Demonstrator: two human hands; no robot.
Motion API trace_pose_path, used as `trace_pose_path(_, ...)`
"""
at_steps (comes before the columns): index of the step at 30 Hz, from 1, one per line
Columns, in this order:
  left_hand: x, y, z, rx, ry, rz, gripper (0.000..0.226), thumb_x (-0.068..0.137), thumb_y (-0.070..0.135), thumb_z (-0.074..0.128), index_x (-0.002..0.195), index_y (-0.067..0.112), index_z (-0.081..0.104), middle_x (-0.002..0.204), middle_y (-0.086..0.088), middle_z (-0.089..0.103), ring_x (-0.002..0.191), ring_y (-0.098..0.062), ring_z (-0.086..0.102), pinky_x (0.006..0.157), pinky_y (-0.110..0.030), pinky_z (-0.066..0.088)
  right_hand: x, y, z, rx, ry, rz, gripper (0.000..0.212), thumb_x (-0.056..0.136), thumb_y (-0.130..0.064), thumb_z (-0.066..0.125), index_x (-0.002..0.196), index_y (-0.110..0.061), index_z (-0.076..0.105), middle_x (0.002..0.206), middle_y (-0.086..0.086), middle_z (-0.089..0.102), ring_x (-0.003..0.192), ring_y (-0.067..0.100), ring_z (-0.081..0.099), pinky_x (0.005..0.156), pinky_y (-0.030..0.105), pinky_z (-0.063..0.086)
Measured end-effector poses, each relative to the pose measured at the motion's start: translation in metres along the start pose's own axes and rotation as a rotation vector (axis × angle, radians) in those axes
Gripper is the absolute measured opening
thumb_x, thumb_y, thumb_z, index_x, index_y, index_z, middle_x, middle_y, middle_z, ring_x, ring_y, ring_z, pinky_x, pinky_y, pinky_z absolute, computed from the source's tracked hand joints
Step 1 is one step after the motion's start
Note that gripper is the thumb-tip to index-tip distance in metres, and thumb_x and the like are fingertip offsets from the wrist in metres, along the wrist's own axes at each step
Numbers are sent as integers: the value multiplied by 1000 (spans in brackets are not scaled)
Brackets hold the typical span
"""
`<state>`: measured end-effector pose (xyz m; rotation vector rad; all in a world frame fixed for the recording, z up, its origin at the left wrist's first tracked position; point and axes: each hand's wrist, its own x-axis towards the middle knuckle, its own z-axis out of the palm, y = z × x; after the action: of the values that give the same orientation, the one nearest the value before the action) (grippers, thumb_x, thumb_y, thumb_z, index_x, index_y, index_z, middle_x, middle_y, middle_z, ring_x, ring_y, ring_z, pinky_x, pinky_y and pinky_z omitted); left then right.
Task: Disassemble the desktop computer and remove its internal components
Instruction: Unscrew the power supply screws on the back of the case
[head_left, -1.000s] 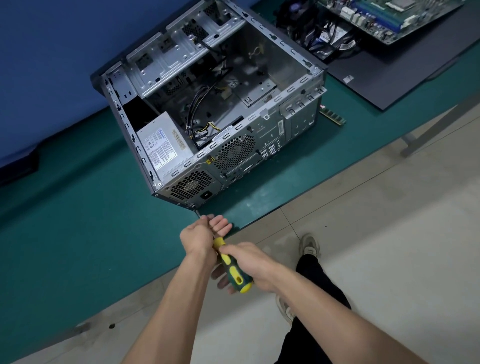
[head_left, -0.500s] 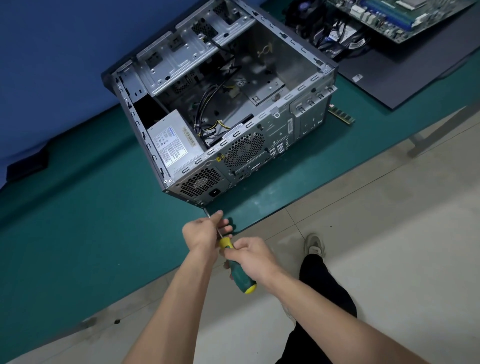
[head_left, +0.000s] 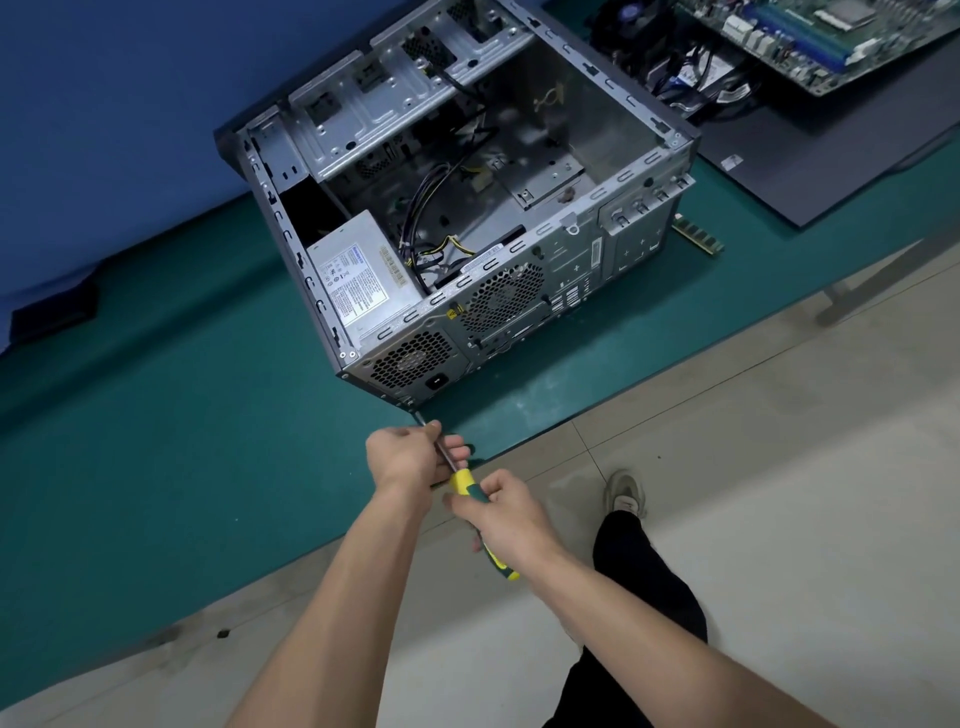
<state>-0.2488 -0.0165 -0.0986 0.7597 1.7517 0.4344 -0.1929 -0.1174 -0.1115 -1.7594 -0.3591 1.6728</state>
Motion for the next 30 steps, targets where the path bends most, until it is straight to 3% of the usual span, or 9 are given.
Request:
trace_pose_path(4,3,-4,3,-21,-26,11,19,98,3,38,85,-3,51,72,-21,62,41,-20,63,41,-28,54,3,-2,-5,16,-175,52,24,93,-37,51,87,-15,56,80,1,68,52,15,60,62,26,44)
trace_pose_path(6,6,-4,0,83,-24,29,18,96,3,42,83,-1,53,70,-18,65,44,-22,63,42,-29,54,7,2,-4,9,-80,-10,20,91,-29,56,76,-15,54,74,2,65,53,17,58,62,28,44)
trace_pose_path(10,7,-2,-2,219,-7,69,13,90,2,55,78,-2,58,62,-13,66,45,-23,62,46,-30,55,10,4,3,-153,168,-61,29,77,-36,69,70,-24,44,61,-9,52,58,15,48,54,29,33)
trace_pose_path(13,8,1,3,65,26,60,6,91,-1,48,93,-1,53,76,-14,65,57,-24,63,58,-35,56,7,4,5,-417,277,-153,27,84,-40,64,80,-28,40,78,-9,56,72,18,54,56,30,33)
trace_pose_path(17,19,6,9,-143,121,79,4,91,4,51,87,4,51,81,-13,64,60,-21,63,63,-33,53,1,-2,-1,-802,423,-396,27,92,-40,53,108,-19,47,109,0,54,100,22,53,74,33,38)
trace_pose_path(20,23,6,15,-279,162,27,5,91,6,55,91,2,51,76,-13,64,54,-19,65,60,-34,55,2,-4,-7,-874,394,-446,34,98,-39,39,116,-14,52,110,3,49,103,23,49,84,33,36)
trace_pose_path(22,24,5,18,-341,193,26,11,91,3,55,80,3,50,78,-16,65,49,-17,65,59,-34,55,3,-3,-11,-900,360,-457,34,99,-37,36,117,-14,53,109,3,48,102,23,47,83,32,34)
trace_pose_path(25,26,2,21,-377,212,38,18,92,2,51,74,6,49,80,-19,65,49,-19,66,63,-37,56,6,-1,-18,-919,347,-466,32,98,-38,40,119,-17,53,109,1,46,103,21,46,85,31,35)
trace_pose_path(30,20,6,26,-451,161,23,11,94,2,43,87,0,52,84,-23,65,53,-22,67,58,-32,56,10,-5,-38,-943,360,-473,32,96,-38,45,118,-17,54,108,0,48,104,20,46,84,30,36)
